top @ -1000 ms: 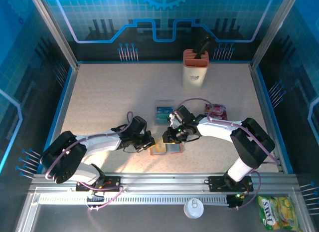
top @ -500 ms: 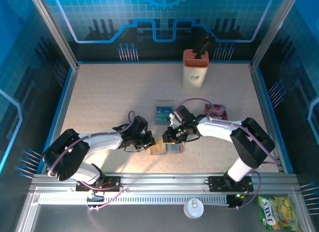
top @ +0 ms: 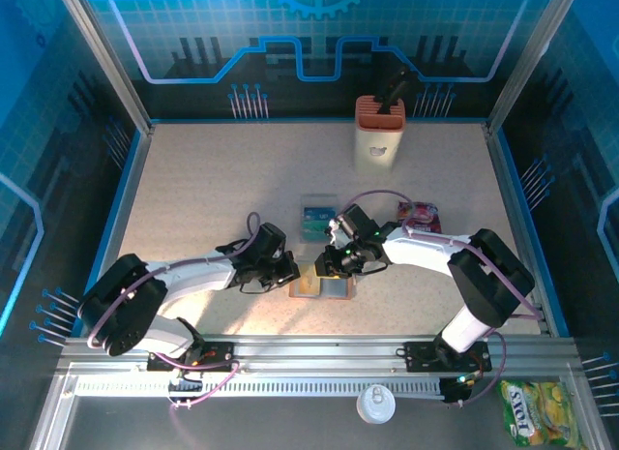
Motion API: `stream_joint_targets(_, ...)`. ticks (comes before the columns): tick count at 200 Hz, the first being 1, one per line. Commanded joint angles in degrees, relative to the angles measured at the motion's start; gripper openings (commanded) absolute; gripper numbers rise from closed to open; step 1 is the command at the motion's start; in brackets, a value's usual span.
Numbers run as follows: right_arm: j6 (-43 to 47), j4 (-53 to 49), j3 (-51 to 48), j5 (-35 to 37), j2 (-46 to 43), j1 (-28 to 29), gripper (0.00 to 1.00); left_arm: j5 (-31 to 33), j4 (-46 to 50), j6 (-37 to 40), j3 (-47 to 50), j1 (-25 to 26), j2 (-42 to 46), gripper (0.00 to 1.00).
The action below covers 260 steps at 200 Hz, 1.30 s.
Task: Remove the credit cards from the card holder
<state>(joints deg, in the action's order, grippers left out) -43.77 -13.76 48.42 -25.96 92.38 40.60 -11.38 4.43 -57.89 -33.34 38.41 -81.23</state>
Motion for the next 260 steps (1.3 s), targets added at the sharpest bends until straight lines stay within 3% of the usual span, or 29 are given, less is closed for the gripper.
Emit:
stream_joint_targets(1, -1.03, 1.07, -0.75, 0.21, -1.50, 0.74, 0.26, -0.60, 0.95, 1.48, -0.23, -0.25, 1.06, 0.00)
stream_joint_targets(76, -1.66, 1.73, -1.92, 0.41, -2.17, 0.74, 0.27, -3.87, -0.32, 2.60, -0.58, -0.01, -2.29, 0.01)
stream_joint_targets(186, -2.07, 2.38, -2.27, 0.15, -1.98, 0.81, 0.28, -0.76, 2.58, 0.83, 1.23, 1.84, 2.52, 0.01)
stream_joint_targets(260, -2.04, 2.33, -2.33, -0.17, -1.85, 1.06, 0.28, -2.09, -0.34, 0.50, -1.05, 1.82, -0.76, 0.01)
